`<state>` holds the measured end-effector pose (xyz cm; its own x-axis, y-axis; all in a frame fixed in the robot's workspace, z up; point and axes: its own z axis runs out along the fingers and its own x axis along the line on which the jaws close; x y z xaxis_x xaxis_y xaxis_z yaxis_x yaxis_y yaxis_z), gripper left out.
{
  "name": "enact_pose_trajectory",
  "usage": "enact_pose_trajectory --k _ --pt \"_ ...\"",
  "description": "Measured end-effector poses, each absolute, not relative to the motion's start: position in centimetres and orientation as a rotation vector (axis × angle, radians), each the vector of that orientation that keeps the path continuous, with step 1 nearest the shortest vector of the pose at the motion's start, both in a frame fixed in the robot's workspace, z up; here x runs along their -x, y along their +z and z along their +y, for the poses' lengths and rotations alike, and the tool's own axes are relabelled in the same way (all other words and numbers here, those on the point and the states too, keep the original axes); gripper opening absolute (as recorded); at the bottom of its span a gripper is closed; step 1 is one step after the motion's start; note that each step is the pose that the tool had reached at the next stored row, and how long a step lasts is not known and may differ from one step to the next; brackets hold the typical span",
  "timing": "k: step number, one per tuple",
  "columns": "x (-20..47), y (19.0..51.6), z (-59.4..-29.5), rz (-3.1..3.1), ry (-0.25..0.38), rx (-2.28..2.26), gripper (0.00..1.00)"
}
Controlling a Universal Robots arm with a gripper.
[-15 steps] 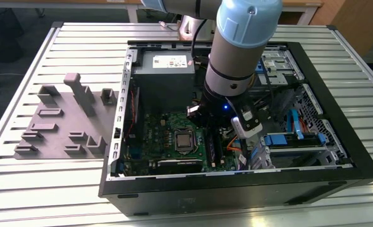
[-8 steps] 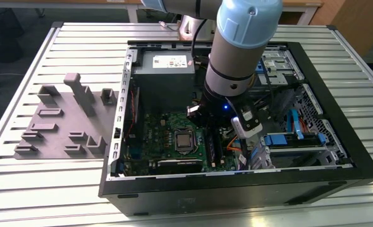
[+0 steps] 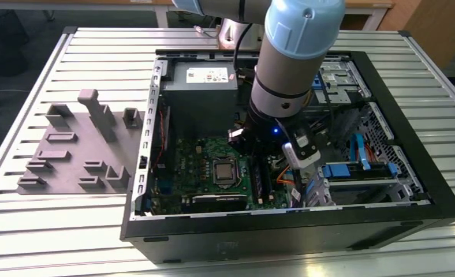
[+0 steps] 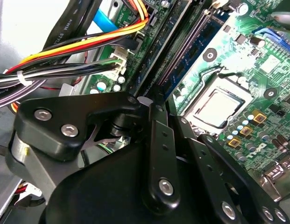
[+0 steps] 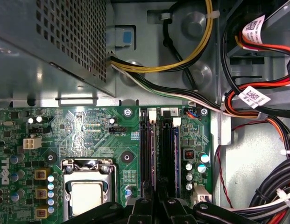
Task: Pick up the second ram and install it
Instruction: 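Press down the second ram until it locks into place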
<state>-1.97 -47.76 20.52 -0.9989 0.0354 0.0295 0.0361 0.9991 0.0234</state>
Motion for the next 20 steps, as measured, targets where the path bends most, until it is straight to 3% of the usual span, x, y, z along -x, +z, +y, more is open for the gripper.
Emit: enact_pose_trajectory --k 20 --pt "1.96 20.45 -47.76 -3.112 -0.038 0.054 0.14"
